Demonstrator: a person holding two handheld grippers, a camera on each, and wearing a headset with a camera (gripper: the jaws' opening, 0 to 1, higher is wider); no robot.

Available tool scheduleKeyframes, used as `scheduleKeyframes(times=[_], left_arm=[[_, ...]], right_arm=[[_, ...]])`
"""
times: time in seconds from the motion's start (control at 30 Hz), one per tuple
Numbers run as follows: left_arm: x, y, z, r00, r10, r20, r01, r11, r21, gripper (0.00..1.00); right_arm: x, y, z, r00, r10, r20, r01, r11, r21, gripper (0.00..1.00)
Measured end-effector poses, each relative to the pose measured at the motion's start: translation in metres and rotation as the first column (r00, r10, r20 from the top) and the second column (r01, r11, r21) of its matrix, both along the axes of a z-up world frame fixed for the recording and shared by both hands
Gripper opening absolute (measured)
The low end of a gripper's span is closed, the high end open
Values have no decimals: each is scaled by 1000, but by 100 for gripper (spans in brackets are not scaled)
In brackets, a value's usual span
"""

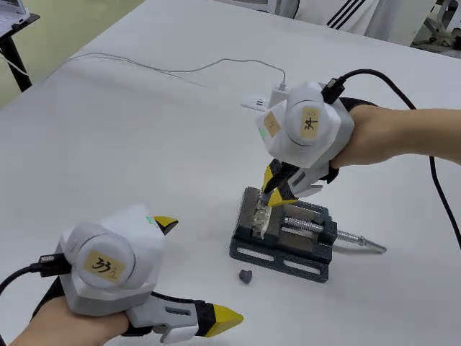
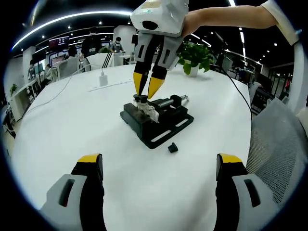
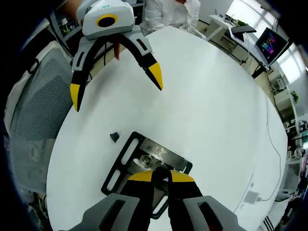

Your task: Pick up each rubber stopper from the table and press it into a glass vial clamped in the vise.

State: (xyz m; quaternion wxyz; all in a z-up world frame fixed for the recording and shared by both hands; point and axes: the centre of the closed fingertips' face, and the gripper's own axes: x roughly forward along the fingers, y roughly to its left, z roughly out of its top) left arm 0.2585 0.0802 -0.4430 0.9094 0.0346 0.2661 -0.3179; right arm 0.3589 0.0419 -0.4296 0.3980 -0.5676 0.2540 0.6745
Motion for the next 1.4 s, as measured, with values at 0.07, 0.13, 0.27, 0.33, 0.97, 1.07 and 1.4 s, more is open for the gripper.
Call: scheduleKeyframes(times=[0.07, 0.13, 0.27, 0.33, 0.97, 1.07, 1.4], left_arm=[[-1, 0, -2, 1000, 0, -4, 0, 1000, 2, 97], [-1, 0, -1, 1000, 3, -4, -3, 1000, -4, 97], [-2, 1, -2, 1000, 6, -9, -6, 1000, -5, 97], [-2, 0, -2, 1000, 7, -10, -7, 1000, -6, 97], [0, -6, -2, 1000, -6, -7, 6, 1000, -13, 96], [0, -6, -2, 1000, -5, -8, 5, 1000, -15, 96], [-1, -9, -4, 1000, -11, -12, 11, 1000, -14, 96]], right_arm=[[-1, 0, -1, 1000, -3, -5, 3, 1000, -1, 5], [0, -1, -2, 1000, 8, 9, -8, 1000, -10, 5], [-1, 0, -3, 1000, 2, 10, -2, 1000, -15, 5], [0, 0, -3, 1000, -3, 8, 3, 1000, -25, 5], [-4, 1, -2, 982, -188, -9, 188, 982, -37, 3], [-4, 0, -1, 976, -217, -9, 217, 976, -9, 3], [-1, 1, -1, 960, -280, 13, 277, 955, 104, 3]])
